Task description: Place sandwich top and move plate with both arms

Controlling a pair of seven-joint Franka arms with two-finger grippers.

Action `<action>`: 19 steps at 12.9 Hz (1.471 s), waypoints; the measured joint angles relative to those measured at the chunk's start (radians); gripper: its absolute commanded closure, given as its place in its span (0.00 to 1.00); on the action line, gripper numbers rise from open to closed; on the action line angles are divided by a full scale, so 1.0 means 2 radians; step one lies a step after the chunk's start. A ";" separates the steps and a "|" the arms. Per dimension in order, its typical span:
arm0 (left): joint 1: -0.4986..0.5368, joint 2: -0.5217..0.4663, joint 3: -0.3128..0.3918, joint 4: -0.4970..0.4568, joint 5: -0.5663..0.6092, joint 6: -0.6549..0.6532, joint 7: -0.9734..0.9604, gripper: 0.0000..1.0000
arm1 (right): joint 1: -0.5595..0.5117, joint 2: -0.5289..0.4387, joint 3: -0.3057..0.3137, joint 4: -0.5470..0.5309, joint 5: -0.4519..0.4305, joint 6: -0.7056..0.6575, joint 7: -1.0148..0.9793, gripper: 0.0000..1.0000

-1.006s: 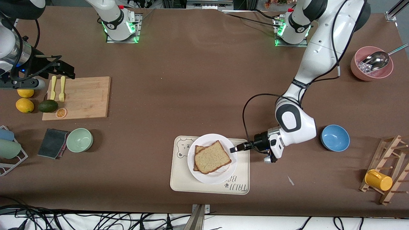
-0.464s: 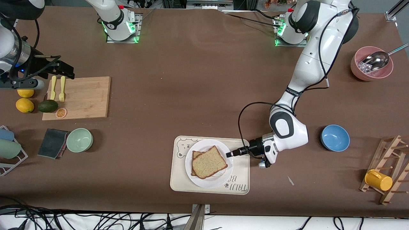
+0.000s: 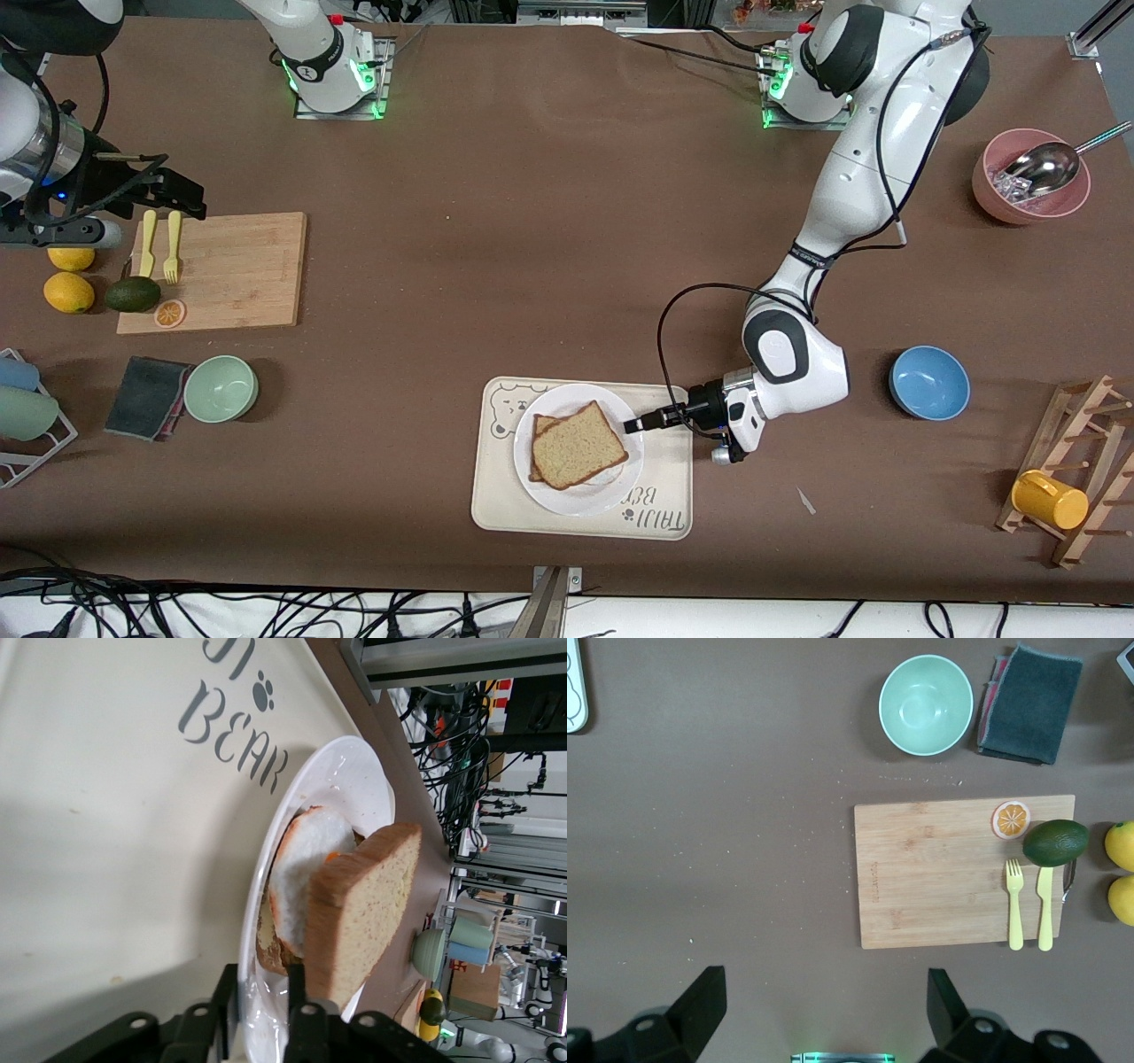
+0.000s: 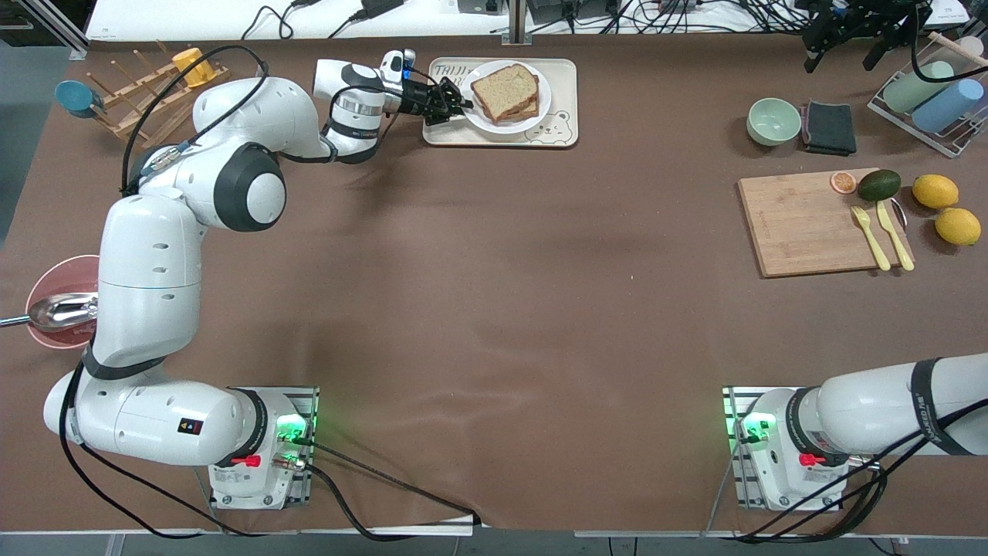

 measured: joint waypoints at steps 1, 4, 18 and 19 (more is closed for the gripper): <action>0.001 0.000 0.000 0.001 0.010 -0.003 -0.001 0.26 | 0.000 0.000 0.000 0.000 0.000 0.000 0.000 0.00; 0.009 0.000 0.001 0.004 0.035 -0.026 -0.004 0.00 | 0.000 0.000 0.000 0.000 0.000 0.000 0.000 0.00; 0.071 -0.169 -0.001 0.010 0.512 -0.234 -0.107 0.00 | 0.000 0.002 0.000 0.000 0.000 0.000 0.000 0.00; 0.069 -0.186 -0.002 0.010 0.549 -0.247 -0.113 0.00 | 0.000 0.002 0.000 0.000 0.000 0.000 0.000 0.00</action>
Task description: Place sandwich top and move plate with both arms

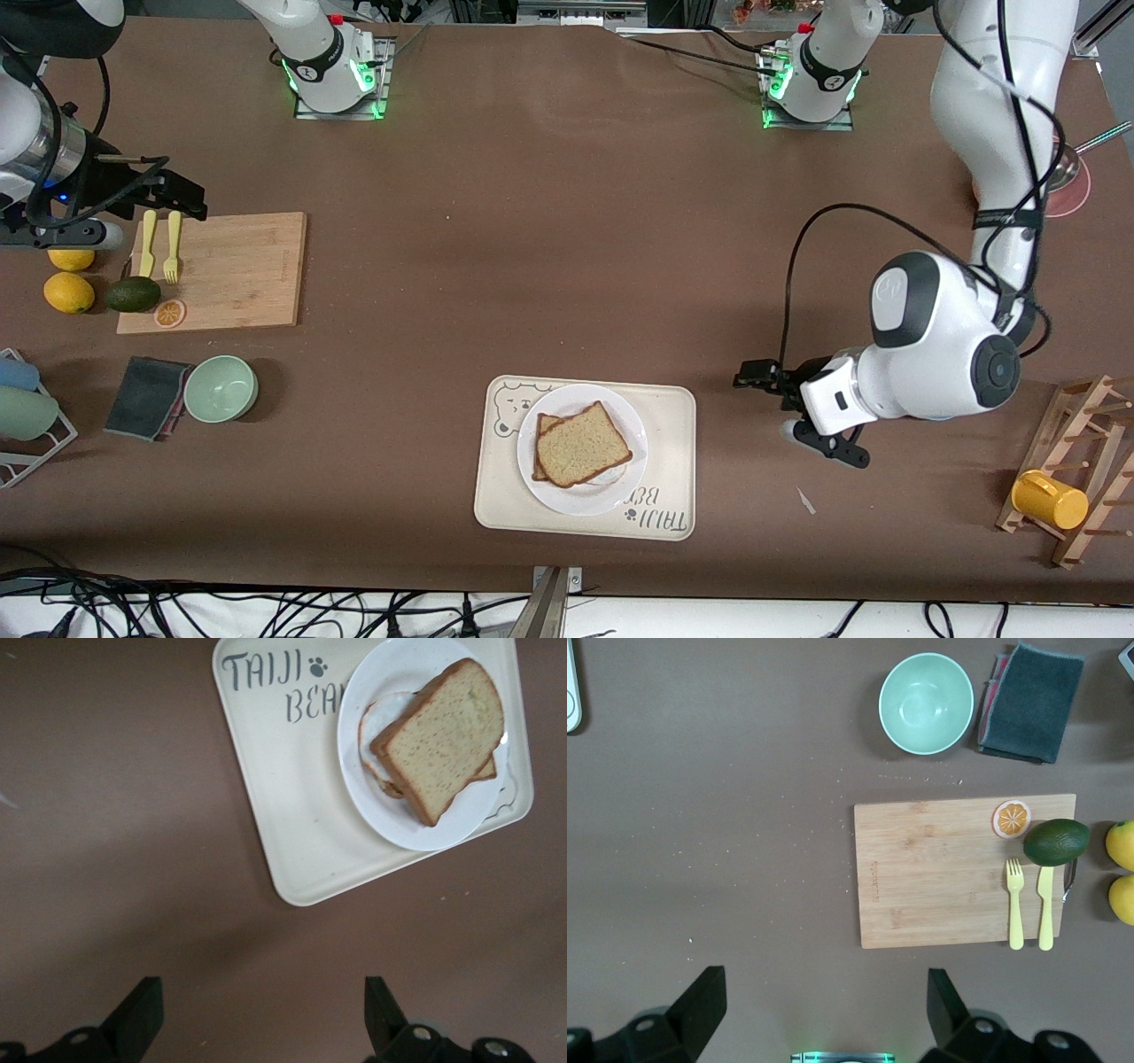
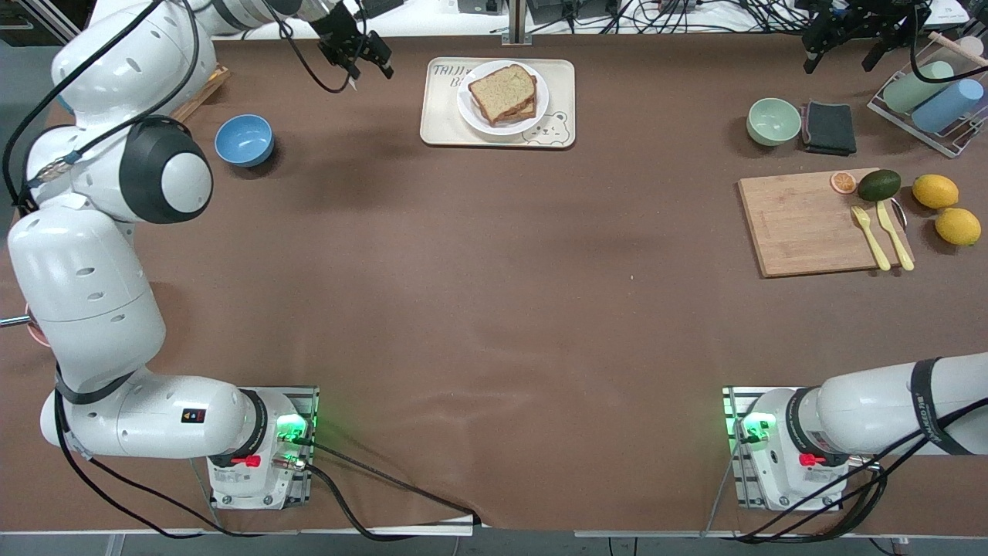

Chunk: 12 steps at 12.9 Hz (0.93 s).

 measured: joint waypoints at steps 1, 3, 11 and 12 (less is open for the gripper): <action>0.000 -0.017 0.000 0.000 0.026 -0.015 -0.003 0.00 | 0.000 0.000 0.000 0.000 0.000 0.000 0.000 0.00; 0.000 -0.052 0.001 0.000 0.046 -0.066 -0.021 0.00 | 0.000 0.000 0.000 0.000 0.000 0.000 0.000 0.00; 0.002 -0.180 0.003 0.000 0.112 -0.179 -0.079 0.00 | 0.000 0.001 0.000 0.000 0.000 0.000 0.000 0.00; 0.001 -0.198 0.004 -0.003 0.112 -0.186 -0.084 0.00 | 0.000 0.001 0.000 0.000 0.000 0.000 0.000 0.00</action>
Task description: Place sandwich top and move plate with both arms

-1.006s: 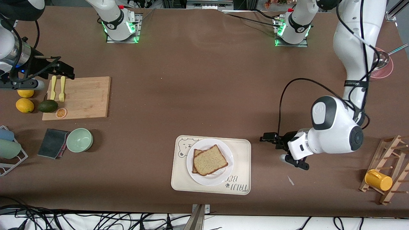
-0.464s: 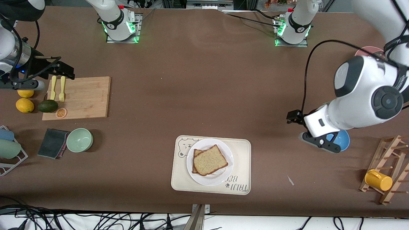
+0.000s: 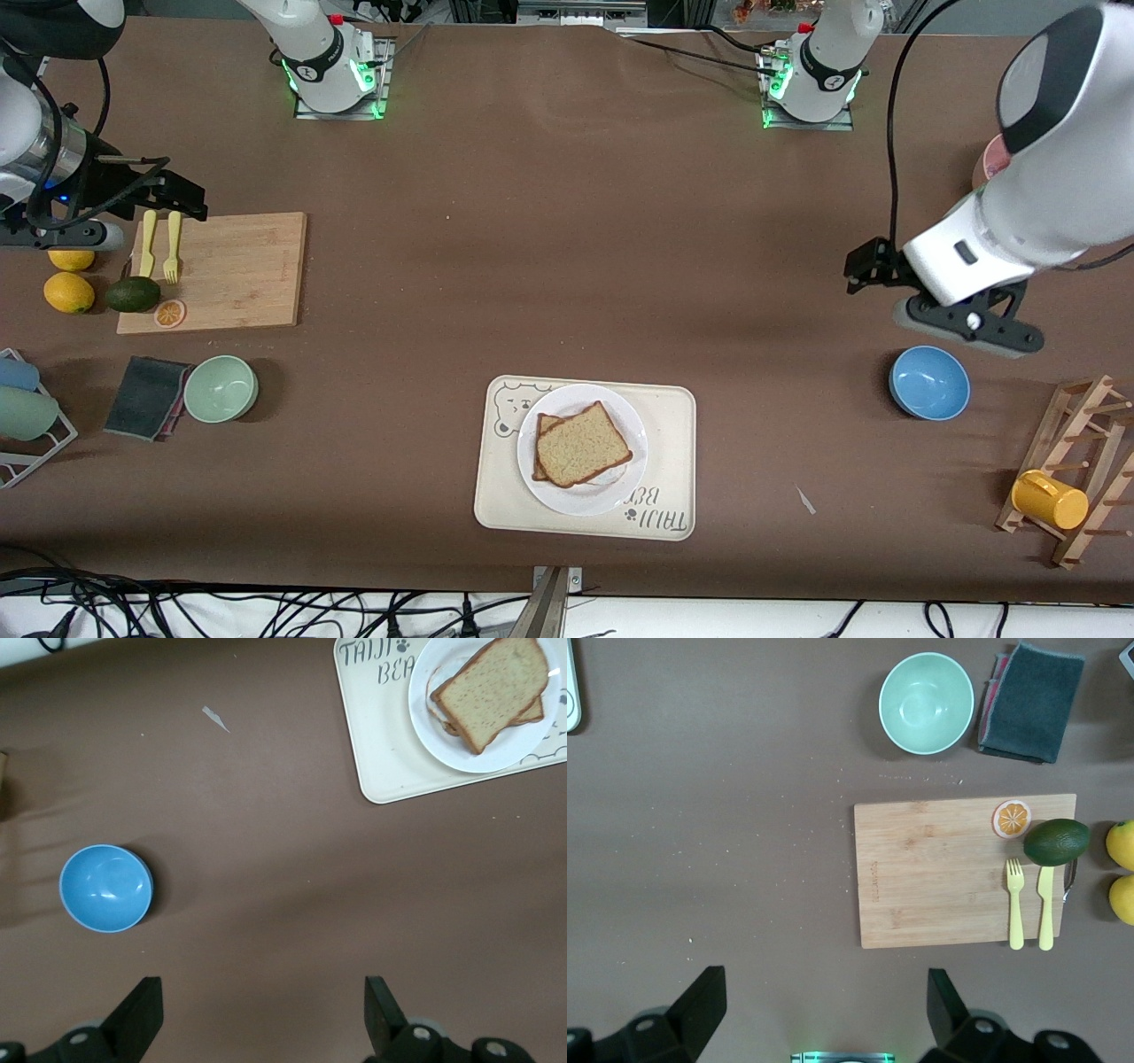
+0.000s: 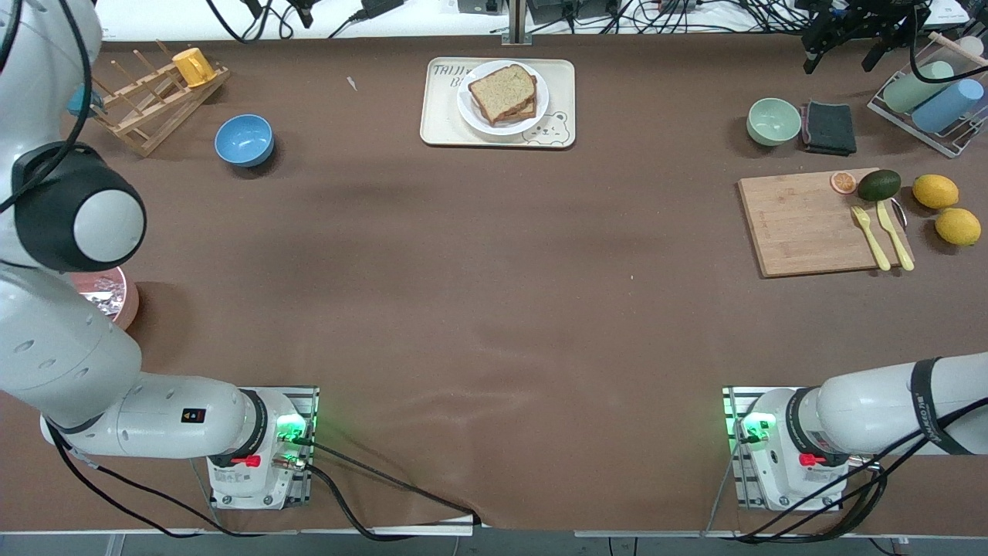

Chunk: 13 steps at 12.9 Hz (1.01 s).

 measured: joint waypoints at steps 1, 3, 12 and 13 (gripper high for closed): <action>-0.001 -0.020 0.002 -0.009 0.000 -0.004 -0.009 0.00 | 0.000 0.000 0.000 0.000 0.000 0.000 0.000 0.00; -0.001 -0.068 0.016 -0.054 0.000 -0.006 -0.019 0.00 | 0.000 0.000 0.000 0.000 0.000 0.000 0.000 0.00; 0.000 -0.149 0.055 -0.167 -0.032 0.015 -0.044 0.00 | 0.000 0.001 0.000 0.000 0.000 0.000 0.000 0.00; 0.000 -0.145 0.054 -0.169 -0.032 0.016 -0.044 0.00 | 0.000 0.001 0.000 0.000 0.000 0.000 0.000 0.00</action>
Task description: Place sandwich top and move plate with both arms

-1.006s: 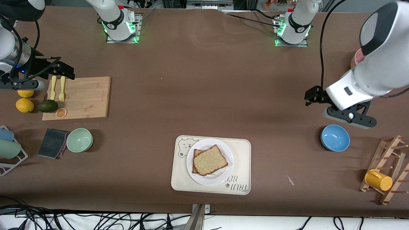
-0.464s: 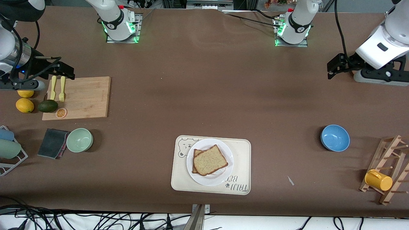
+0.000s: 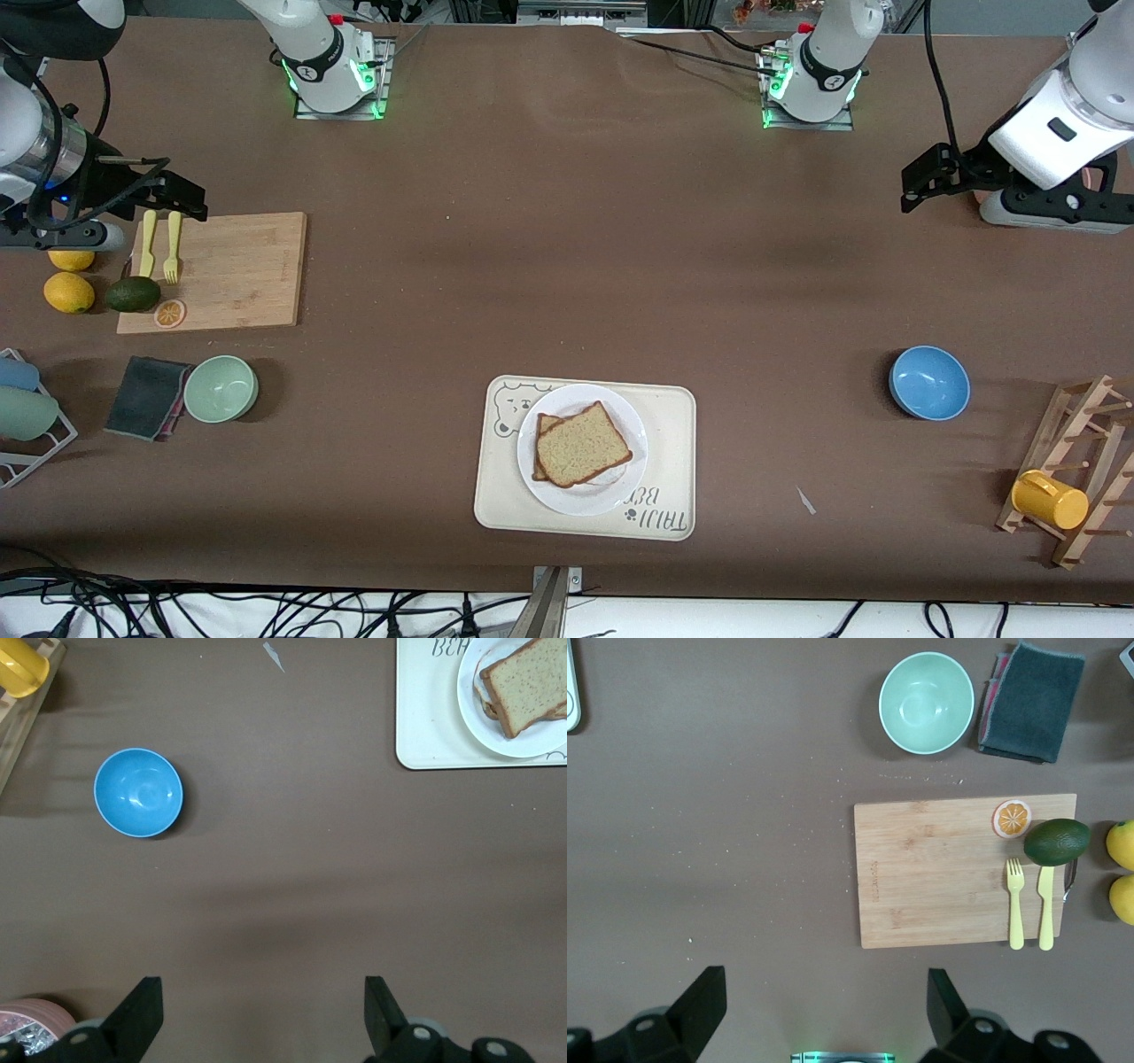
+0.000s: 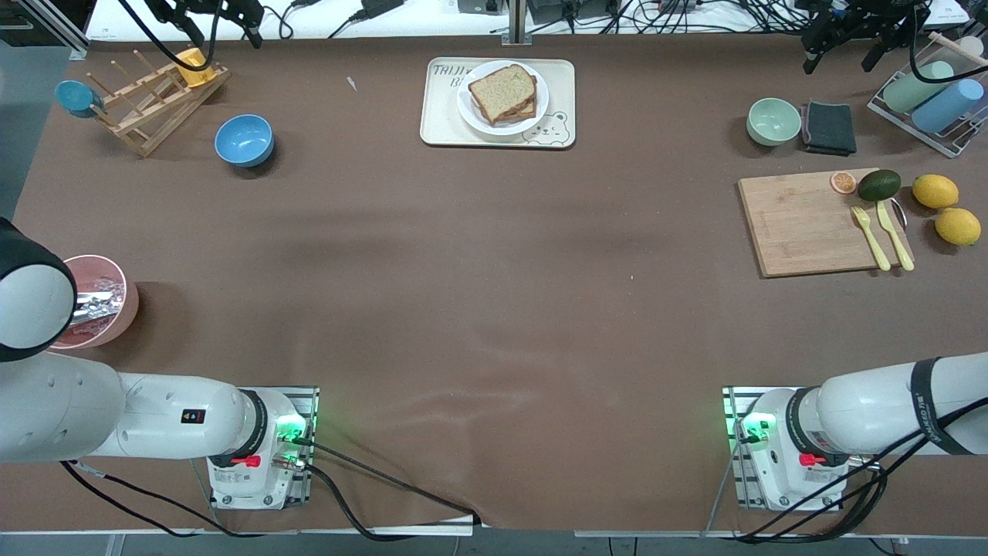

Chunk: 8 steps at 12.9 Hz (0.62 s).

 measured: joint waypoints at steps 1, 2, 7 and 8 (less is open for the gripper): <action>0.000 0.005 0.000 -0.001 0.000 0.004 0.000 0.00 | 0.000 0.000 0.000 0.000 0.000 0.000 0.000 0.00; 0.000 0.009 0.000 -0.001 0.000 0.008 0.000 0.00 | 0.000 0.000 0.000 0.000 0.000 0.000 0.000 0.00; 0.000 0.012 0.000 -0.001 0.000 0.012 0.000 0.00 | 0.000 0.000 0.000 0.000 0.000 0.000 0.000 0.00; 0.000 0.012 0.000 -0.001 0.000 0.012 0.000 0.00 | 0.000 0.000 0.000 0.000 0.000 0.000 0.000 0.00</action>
